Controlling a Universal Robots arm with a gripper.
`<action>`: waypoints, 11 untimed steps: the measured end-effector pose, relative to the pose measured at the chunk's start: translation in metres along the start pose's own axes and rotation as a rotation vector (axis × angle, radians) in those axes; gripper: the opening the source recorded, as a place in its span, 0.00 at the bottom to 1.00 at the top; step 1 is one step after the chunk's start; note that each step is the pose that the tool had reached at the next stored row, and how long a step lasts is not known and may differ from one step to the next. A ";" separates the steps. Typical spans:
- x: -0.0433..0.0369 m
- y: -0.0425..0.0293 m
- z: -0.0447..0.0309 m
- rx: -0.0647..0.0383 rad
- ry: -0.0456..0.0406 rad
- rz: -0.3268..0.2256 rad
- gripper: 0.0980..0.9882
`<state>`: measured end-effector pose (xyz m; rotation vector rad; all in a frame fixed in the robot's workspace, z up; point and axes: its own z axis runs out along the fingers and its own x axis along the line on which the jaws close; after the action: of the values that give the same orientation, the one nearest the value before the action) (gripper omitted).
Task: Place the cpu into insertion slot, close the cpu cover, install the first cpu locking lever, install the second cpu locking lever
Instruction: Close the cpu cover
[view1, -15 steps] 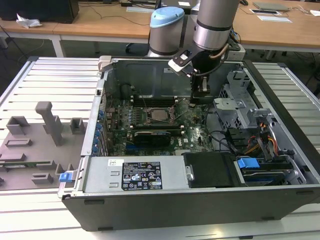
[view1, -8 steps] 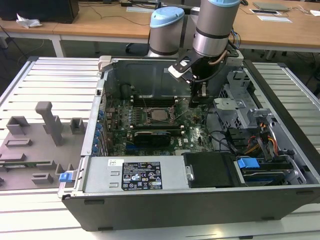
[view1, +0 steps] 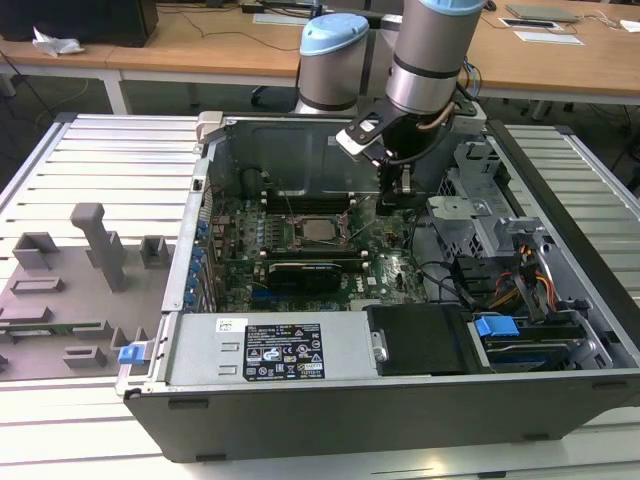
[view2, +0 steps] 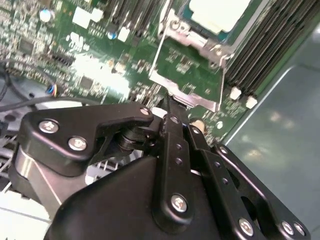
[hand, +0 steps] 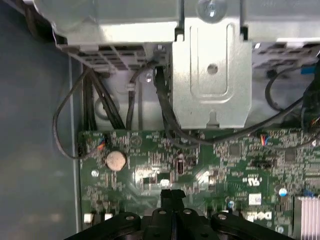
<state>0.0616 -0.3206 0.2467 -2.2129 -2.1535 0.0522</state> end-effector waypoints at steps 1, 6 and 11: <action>0.0001 0.0004 0.0002 0.025 0.0033 0.000 0.01; 0.0001 0.0002 0.0000 0.026 0.0029 0.000 0.01; 0.0008 -0.0090 0.0007 0.019 0.0033 0.000 0.01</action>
<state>0.0526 -0.3195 0.2465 -2.2016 -2.1424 0.0682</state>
